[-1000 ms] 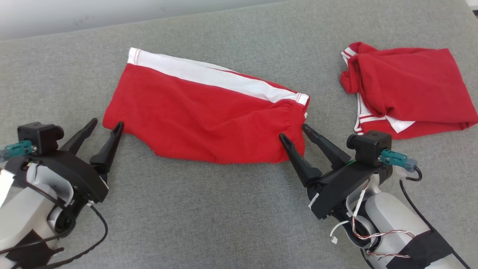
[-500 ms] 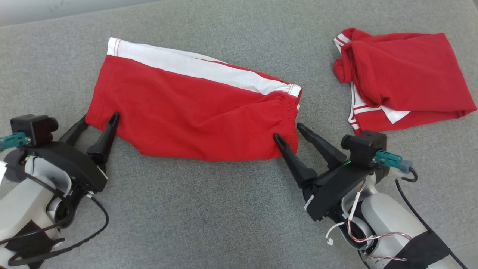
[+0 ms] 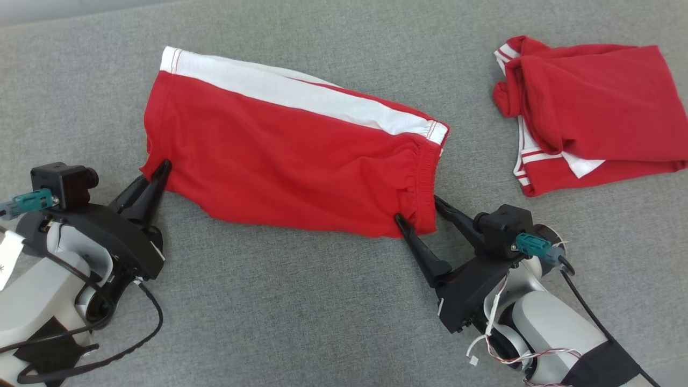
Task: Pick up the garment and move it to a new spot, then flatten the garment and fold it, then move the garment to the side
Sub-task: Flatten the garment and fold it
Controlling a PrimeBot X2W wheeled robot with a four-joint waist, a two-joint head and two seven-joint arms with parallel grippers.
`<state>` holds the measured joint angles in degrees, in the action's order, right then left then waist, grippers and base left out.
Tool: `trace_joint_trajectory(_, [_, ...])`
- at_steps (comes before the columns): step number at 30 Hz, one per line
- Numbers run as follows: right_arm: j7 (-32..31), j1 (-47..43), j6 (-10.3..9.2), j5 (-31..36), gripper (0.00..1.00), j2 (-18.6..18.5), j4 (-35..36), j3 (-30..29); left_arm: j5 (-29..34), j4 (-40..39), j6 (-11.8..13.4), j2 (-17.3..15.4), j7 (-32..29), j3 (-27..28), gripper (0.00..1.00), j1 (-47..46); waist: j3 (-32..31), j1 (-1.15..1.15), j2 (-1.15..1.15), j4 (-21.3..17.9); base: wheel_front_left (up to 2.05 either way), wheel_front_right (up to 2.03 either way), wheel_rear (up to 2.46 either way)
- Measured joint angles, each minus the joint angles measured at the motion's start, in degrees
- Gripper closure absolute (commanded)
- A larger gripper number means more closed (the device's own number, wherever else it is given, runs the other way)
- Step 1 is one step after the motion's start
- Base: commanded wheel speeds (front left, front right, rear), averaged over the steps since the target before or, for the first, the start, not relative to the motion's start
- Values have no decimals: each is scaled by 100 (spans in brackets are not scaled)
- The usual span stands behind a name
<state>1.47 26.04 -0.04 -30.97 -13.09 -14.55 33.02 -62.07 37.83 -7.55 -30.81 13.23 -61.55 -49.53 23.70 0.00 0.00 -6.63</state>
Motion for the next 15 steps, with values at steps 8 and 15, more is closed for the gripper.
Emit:
trace_joint_trajectory(8, [10,29,-148,197,0,-51,-69,47,-3,-33,0,-10,51,-46,100,-24,78,0,0,44,0,0,0])
trace_joint_trajectory(15, [32,189,-198,381,88,-19,-278,148,-51,-40,0,12,78,-124,100,-83,101,0,0,90,0,0,0])
